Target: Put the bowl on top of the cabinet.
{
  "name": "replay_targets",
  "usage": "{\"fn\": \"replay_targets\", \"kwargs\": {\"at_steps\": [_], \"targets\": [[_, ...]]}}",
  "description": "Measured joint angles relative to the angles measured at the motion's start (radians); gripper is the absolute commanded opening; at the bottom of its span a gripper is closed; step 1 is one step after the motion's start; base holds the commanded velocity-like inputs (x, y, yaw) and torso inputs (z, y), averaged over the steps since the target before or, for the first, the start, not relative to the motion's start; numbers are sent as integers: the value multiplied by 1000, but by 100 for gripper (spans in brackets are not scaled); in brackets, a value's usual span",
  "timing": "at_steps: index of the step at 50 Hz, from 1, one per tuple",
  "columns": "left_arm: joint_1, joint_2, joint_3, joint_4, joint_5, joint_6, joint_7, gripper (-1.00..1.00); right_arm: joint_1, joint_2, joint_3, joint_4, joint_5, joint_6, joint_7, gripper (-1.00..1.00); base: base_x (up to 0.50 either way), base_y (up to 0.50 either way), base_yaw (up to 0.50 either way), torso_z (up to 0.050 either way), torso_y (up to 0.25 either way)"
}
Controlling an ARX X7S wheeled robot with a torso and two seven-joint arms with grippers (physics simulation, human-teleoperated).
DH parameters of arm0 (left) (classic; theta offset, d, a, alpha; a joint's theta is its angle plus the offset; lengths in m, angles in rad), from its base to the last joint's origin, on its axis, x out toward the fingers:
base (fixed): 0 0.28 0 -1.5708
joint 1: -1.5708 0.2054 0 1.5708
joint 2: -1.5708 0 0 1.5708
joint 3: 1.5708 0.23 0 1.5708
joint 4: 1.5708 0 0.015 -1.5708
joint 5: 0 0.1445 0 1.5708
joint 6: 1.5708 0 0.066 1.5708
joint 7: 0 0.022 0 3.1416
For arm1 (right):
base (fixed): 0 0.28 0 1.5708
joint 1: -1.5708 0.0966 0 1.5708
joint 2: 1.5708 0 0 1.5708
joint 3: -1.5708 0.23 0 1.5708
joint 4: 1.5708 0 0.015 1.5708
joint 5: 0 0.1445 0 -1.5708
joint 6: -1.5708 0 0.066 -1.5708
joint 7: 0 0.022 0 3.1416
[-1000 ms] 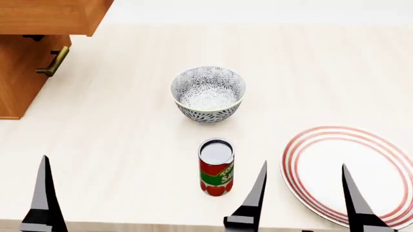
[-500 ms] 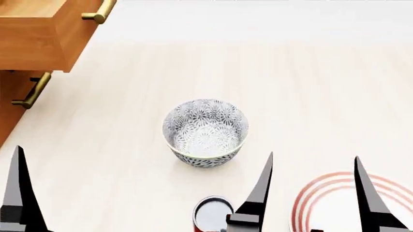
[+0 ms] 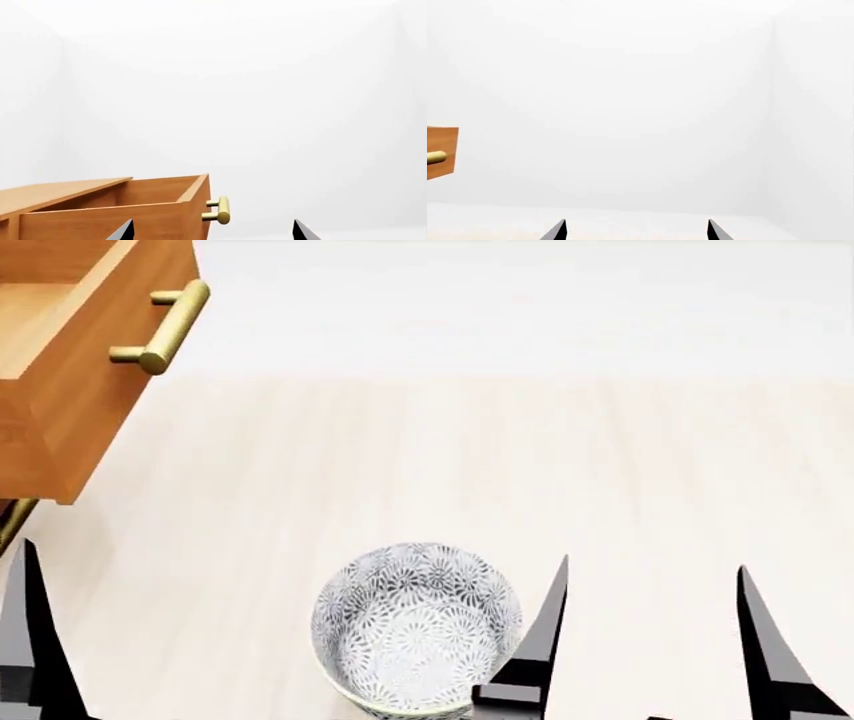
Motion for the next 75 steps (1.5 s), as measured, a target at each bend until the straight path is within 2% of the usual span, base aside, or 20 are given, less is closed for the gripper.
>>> {"fn": "replay_targets", "kwargs": {"at_steps": [51, 75], "targets": [[7, -39, 13, -25, -30, 31, -40, 100, 2, 49, -21, -8, 15, 28, 51, 100, 0, 480, 0, 0, 0], [12, -58, -32, 5, -145, 3, -50, 100, -8, 54, -1, -15, 67, -2, 77, 100, 0, 0, 0, 50, 0]]}}
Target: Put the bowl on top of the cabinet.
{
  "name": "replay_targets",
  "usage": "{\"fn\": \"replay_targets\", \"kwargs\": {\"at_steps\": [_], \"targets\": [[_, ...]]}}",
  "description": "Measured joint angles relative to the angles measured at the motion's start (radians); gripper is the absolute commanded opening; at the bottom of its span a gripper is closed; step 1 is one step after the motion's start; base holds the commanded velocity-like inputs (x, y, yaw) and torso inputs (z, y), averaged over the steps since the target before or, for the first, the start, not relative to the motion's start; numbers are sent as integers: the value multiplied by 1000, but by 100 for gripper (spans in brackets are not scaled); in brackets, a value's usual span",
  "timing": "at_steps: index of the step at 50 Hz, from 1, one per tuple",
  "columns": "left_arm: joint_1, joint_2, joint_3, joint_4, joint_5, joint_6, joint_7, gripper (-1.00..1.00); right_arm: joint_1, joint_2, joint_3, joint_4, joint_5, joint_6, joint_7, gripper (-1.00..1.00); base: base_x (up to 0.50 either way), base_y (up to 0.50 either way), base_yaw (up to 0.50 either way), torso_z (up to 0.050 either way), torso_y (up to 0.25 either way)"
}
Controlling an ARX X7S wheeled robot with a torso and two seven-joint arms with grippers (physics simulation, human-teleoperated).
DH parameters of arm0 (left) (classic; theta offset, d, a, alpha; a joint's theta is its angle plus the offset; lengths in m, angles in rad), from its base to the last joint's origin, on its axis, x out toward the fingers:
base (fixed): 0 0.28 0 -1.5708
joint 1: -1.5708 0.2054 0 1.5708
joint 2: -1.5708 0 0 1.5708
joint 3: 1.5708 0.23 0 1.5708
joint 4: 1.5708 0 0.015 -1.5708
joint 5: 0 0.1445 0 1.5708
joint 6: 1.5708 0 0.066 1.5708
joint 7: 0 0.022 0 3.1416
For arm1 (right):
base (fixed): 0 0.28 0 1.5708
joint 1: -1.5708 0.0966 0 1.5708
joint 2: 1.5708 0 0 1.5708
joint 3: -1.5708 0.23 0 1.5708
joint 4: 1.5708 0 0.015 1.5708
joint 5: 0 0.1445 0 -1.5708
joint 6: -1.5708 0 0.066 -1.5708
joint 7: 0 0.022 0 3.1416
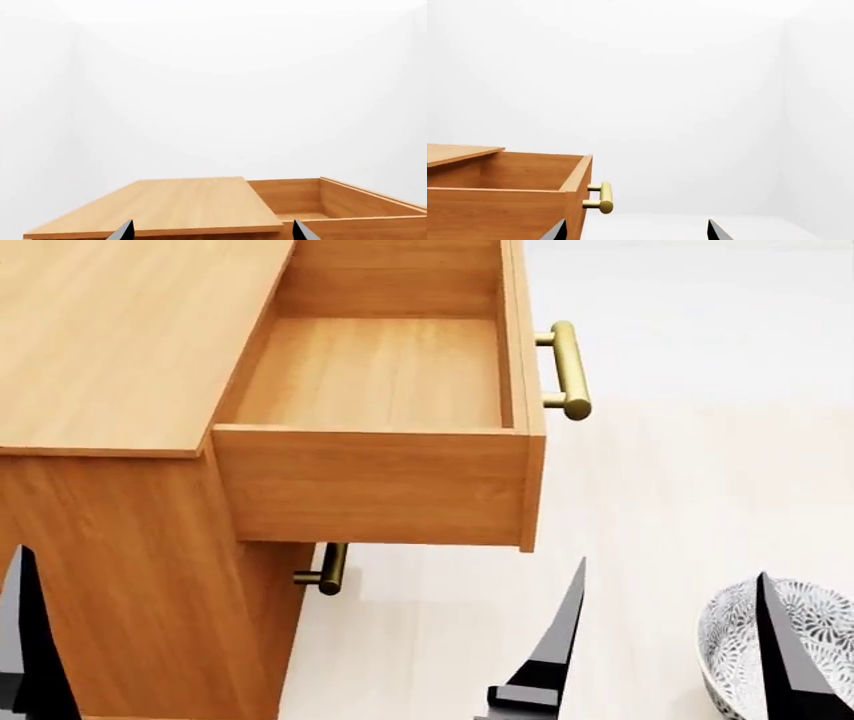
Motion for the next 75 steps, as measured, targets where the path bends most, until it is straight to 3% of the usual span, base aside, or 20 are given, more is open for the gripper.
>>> {"fn": "replay_targets", "kwargs": {"at_steps": [16, 35, 48, 61, 75], "targets": [[1, -18, 1, 2, -22, 8, -19, 100, -1, 13, -1, 5, 16, -11, 14, 100, 0, 0, 0, 48, 0], [5, -32, 8, -14, -32, 41, -37, 100, 0, -10, 67, 2, 112, 0, 41, 100, 0, 0, 0, 0, 0], [4, -44, -7, -10, -54, 37, -52, 100, 37, -27, 299, 3, 454, 126, 92, 100, 0, 0, 0, 0, 0], [-1, -62, -35, -4, -88, 24, -75, 100, 163, 110, 563, 69, 899, 390, 239, 100, 0, 0, 0, 0, 0], [-3, -76, -35, -23, -94, 35, -93, 100, 307, 258, 645, 262, 1161, 589, 359, 100, 0, 0, 0, 0, 0]]}}
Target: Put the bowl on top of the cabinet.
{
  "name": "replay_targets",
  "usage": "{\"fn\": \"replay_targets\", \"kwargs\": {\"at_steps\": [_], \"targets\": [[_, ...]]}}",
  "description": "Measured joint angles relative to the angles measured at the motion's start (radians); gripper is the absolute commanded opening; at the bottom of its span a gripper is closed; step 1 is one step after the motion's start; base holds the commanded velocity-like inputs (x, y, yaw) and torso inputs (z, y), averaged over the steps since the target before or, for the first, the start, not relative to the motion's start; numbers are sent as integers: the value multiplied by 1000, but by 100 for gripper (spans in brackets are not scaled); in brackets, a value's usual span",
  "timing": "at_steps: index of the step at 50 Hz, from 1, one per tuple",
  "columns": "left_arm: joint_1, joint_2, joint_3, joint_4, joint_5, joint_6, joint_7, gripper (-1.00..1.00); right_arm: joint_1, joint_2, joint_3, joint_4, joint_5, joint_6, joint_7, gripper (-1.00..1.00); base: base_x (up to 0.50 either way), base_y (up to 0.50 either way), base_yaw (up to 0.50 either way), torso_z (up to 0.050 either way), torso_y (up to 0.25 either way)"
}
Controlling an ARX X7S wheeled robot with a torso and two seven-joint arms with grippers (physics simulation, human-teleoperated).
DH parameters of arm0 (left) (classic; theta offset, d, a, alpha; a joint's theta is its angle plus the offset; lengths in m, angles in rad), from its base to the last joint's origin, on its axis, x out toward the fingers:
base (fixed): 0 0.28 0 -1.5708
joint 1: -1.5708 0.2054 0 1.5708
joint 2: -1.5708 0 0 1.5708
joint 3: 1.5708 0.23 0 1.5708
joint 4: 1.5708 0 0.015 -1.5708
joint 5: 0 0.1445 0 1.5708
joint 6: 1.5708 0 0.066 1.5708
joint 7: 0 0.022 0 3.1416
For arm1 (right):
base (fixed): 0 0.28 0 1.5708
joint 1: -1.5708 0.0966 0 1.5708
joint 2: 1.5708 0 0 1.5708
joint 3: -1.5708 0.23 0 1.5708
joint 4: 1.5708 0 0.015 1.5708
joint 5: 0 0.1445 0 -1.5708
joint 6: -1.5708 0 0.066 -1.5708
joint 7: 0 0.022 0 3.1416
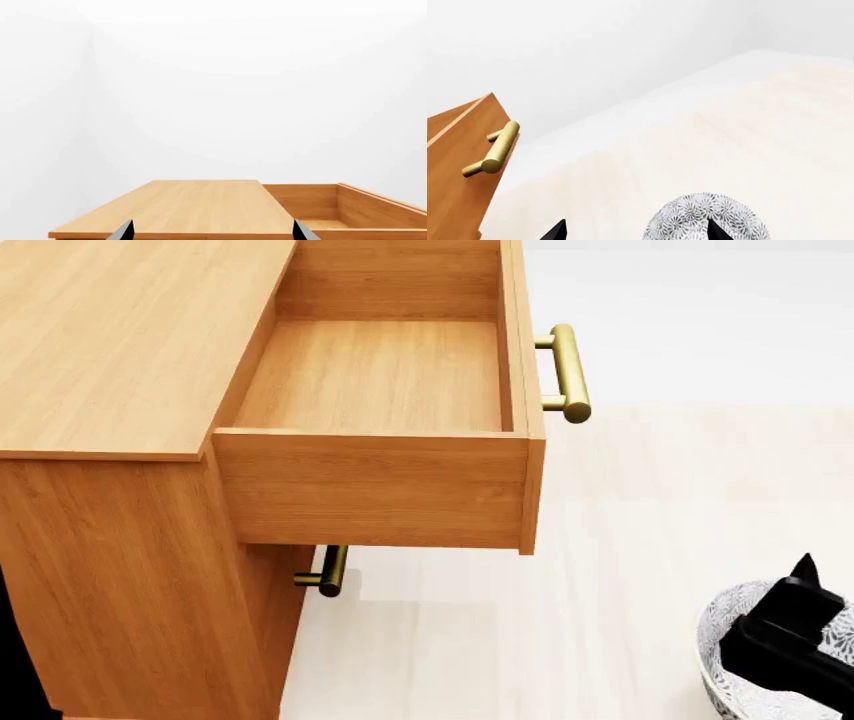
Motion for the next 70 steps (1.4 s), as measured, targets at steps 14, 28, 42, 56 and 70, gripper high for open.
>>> {"fn": "replay_targets", "kwargs": {"at_steps": [14, 28, 42, 56, 70], "targets": [[0, -15, 12, -17, -2, 14, -17, 100, 116, 128, 15, 202, 172, 140, 74, 100, 0, 0, 0, 0, 0], [2, -25, 31, -38, 0, 35, -27, 100, 184, 207, 23, 381, 238, 186, 96, 100, 0, 0, 0, 0, 0], [3, -35, 38, -45, -3, 41, -38, 100, 258, 236, -44, 536, 169, 157, 60, 100, 0, 0, 0, 0, 0], [2, -45, 42, -47, -9, 42, -51, 100, 298, 252, -120, 625, 90, 128, 26, 100, 0, 0, 0, 0, 0], [4, -55, 38, -44, -20, 48, -63, 100, 288, 256, -170, 653, 39, 106, 5, 100, 0, 0, 0, 0, 0]]}}
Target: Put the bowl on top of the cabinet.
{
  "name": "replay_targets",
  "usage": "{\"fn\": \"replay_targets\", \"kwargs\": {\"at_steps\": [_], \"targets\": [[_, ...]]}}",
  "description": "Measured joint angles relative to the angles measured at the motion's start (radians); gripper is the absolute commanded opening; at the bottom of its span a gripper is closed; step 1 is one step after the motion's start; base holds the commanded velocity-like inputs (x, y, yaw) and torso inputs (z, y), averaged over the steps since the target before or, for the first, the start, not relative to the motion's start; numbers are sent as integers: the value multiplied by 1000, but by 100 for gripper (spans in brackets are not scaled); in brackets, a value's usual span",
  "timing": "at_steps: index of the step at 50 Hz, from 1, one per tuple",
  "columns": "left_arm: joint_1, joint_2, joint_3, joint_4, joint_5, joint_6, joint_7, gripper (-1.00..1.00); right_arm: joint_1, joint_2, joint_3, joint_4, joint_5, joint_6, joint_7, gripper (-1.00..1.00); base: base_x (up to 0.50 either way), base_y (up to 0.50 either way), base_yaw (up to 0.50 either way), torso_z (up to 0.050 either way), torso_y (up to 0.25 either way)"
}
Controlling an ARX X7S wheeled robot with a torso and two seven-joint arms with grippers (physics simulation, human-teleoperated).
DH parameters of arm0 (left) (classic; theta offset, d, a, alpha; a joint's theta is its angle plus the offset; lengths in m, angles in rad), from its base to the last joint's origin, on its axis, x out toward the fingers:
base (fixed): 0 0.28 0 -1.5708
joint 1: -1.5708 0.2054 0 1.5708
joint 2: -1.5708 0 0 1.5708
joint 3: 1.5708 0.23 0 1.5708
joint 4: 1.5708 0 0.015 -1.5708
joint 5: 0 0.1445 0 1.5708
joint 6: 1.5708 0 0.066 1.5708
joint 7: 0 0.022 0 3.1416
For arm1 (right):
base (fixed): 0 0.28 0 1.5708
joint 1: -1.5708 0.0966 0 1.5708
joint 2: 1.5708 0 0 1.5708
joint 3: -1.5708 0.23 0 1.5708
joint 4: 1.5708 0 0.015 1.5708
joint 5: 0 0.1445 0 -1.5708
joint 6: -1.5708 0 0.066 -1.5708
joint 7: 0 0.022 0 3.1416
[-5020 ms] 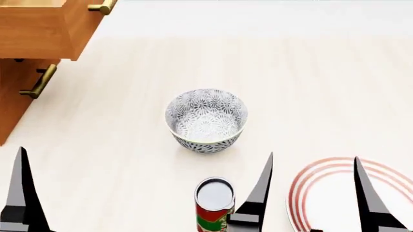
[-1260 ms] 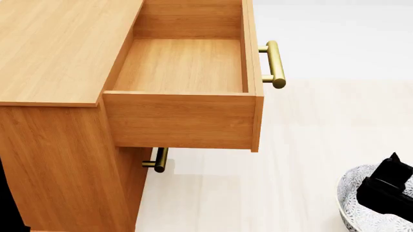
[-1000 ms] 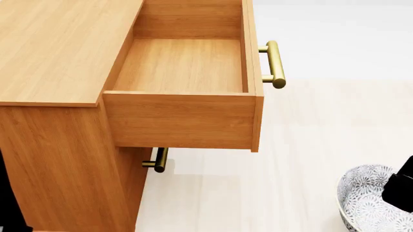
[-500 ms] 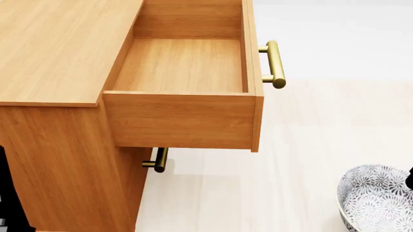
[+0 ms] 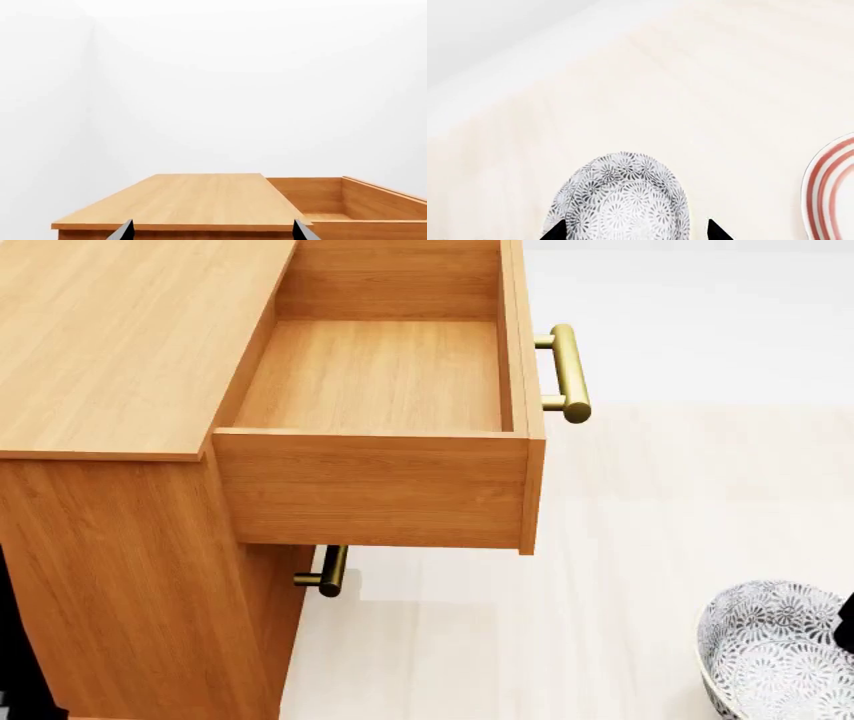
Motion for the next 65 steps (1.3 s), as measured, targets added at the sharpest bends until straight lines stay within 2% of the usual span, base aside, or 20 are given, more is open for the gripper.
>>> {"fn": "replay_targets", "kwargs": {"at_steps": [65], "targets": [[-1, -27, 31, -53, 2, 40, -28, 100, -111, -98, -142, 219, -290, -355, -244, 100, 0, 0, 0, 0, 0]]}}
